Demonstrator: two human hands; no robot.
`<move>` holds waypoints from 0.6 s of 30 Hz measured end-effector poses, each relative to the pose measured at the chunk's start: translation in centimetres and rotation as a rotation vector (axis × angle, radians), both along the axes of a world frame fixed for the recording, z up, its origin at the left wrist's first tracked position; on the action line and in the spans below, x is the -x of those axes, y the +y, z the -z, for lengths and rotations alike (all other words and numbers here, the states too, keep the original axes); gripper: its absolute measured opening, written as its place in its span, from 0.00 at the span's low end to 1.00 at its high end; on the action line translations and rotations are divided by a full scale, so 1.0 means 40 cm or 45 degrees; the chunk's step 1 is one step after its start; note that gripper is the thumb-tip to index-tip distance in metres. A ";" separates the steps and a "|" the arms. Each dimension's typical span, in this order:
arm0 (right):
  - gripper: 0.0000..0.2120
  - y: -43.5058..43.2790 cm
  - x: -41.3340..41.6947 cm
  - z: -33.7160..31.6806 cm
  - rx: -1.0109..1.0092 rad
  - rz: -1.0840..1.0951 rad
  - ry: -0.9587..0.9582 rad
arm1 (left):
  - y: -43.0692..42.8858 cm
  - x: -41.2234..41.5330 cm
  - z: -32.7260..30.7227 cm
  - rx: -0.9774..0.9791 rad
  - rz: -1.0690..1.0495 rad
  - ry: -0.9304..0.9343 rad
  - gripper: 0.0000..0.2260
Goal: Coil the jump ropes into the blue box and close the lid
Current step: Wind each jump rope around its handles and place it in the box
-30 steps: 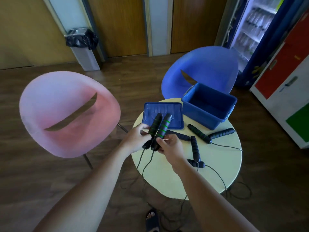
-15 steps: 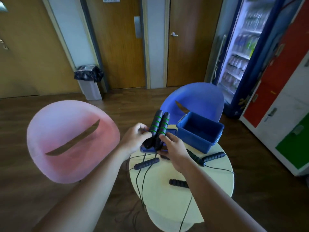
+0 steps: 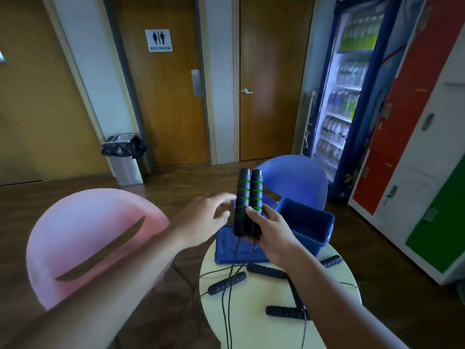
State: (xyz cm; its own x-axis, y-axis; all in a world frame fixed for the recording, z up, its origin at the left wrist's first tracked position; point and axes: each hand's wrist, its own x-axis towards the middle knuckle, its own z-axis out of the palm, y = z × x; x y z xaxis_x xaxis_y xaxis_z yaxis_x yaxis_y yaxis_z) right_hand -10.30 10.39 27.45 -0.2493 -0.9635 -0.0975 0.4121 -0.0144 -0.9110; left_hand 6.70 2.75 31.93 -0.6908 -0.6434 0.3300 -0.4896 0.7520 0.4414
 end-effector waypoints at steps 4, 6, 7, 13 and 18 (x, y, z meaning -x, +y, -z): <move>0.11 -0.005 0.025 -0.068 -0.044 -0.159 0.201 | -0.090 -0.004 -0.069 0.949 0.177 -0.329 0.38; 0.10 -0.011 0.032 -0.102 -0.111 -0.244 0.368 | -0.107 0.013 -0.120 1.120 0.214 -0.586 0.39; 0.11 -0.013 0.033 -0.119 -0.138 -0.283 0.454 | -0.112 0.026 -0.138 1.170 0.228 -0.713 0.36; 0.15 -0.013 0.038 -0.198 -0.084 -0.241 0.567 | -0.144 0.066 -0.214 1.185 0.338 -0.722 0.17; 0.11 0.031 0.080 -0.212 -0.032 -0.237 0.466 | -0.186 0.043 -0.236 0.889 0.191 -0.472 0.15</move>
State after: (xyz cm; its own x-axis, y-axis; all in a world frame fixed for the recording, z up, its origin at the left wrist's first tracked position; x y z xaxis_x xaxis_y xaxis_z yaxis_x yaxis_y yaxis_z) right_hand -13.49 11.64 35.92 -0.0935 -0.9939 -0.0589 0.0542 0.0540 -0.9971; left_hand 4.98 -4.71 41.39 -0.8968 -0.2647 0.3545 -0.3839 0.8637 -0.3265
